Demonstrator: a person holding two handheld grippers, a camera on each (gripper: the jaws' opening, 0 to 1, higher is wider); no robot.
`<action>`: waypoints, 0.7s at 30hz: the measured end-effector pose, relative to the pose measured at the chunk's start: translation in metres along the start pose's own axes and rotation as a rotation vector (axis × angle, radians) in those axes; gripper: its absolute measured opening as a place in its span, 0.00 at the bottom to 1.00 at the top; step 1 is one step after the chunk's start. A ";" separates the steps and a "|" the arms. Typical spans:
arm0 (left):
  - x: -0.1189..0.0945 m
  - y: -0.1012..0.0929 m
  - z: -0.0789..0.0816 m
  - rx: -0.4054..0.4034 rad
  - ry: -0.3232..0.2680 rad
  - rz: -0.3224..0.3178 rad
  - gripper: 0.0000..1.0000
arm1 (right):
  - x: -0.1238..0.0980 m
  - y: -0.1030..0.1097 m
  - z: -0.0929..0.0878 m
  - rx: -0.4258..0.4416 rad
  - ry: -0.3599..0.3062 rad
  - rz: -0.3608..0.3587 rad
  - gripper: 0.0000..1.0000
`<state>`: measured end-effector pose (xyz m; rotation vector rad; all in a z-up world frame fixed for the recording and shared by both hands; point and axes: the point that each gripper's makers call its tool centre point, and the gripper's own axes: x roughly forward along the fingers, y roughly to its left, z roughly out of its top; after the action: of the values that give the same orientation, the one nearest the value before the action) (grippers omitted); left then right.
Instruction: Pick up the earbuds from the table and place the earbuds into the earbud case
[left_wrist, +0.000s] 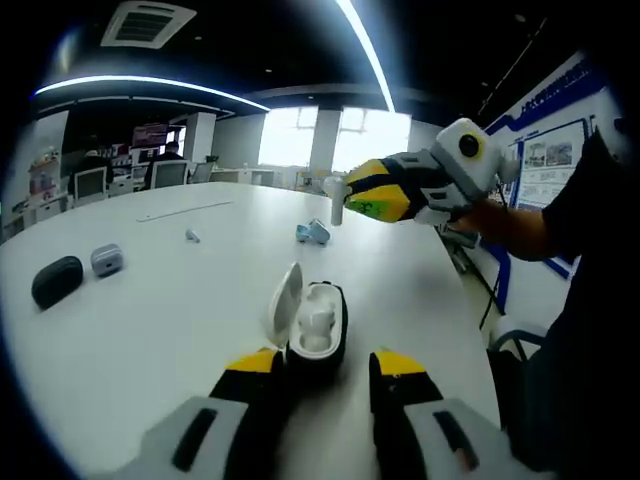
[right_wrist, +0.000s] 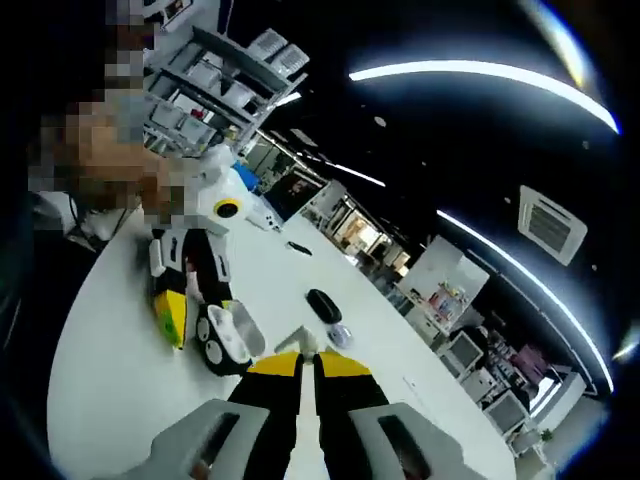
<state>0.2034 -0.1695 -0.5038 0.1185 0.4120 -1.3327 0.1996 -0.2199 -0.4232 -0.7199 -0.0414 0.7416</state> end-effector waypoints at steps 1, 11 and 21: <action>0.000 0.000 0.000 0.000 0.000 0.000 0.36 | 0.001 0.004 0.000 -0.003 -0.002 0.008 0.05; 0.001 -0.001 0.000 0.003 0.001 -0.001 0.36 | 0.018 0.030 0.001 -0.043 -0.027 0.061 0.05; 0.001 -0.001 0.000 0.002 0.003 -0.002 0.36 | 0.028 0.038 -0.004 -0.104 -0.008 0.095 0.05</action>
<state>0.2029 -0.1708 -0.5039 0.1224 0.4135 -1.3353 0.1988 -0.1853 -0.4552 -0.8227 -0.0536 0.8374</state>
